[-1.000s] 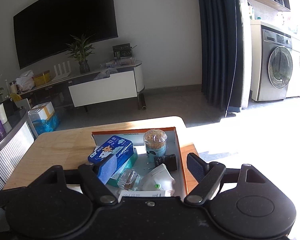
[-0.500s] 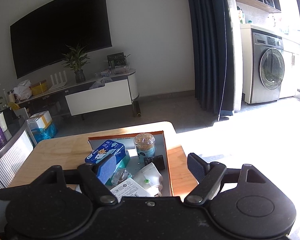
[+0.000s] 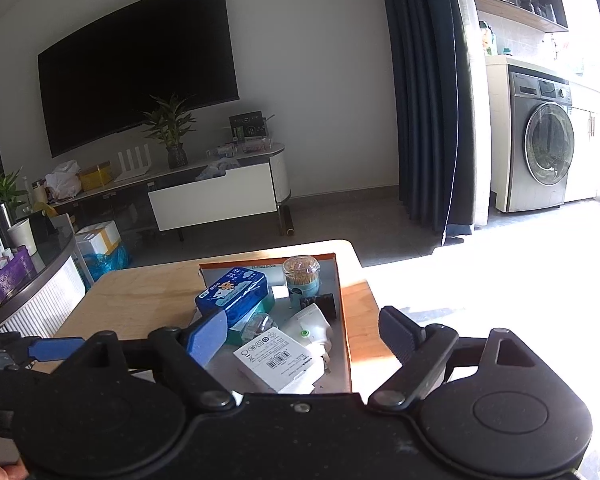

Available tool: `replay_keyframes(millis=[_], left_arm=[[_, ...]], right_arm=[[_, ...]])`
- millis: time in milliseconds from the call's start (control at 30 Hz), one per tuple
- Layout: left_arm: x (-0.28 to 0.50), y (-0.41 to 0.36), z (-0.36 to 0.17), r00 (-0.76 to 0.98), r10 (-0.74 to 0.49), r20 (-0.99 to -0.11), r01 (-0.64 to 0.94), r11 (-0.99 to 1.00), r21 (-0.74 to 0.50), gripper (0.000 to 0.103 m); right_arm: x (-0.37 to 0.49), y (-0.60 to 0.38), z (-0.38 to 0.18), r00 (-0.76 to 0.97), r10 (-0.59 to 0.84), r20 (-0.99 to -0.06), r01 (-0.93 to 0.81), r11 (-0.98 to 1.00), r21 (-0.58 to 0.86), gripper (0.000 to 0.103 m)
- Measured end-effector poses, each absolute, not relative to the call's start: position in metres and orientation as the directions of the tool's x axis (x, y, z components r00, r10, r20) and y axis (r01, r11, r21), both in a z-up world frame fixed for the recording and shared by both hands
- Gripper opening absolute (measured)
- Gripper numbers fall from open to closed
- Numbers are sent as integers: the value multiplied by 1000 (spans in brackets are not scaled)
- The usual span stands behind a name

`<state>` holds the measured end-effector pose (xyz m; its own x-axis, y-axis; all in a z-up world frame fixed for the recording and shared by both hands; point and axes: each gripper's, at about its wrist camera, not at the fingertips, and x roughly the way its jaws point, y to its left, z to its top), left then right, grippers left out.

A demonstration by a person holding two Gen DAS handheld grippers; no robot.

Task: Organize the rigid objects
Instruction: 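Open both tools to release the heater and box into the tray, then withdraw both open tools from the tray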

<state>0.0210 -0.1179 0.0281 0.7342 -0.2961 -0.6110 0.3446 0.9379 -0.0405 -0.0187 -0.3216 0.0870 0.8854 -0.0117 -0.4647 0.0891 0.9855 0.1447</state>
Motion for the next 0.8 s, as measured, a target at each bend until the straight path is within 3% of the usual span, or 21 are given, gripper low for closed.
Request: replay_keyframes(millis=[367, 800], left_arm=[[4, -114, 6, 708, -212, -674, 259, 965, -31, 103], [-1, -112, -1, 700, -196, -687, 243, 970, -28, 103]], right_arm=[[-52, -312, 67, 852, 14, -524, 64, 990, 130, 101], [-54, -304, 51, 816, 49, -576, 46, 988, 150, 102]])
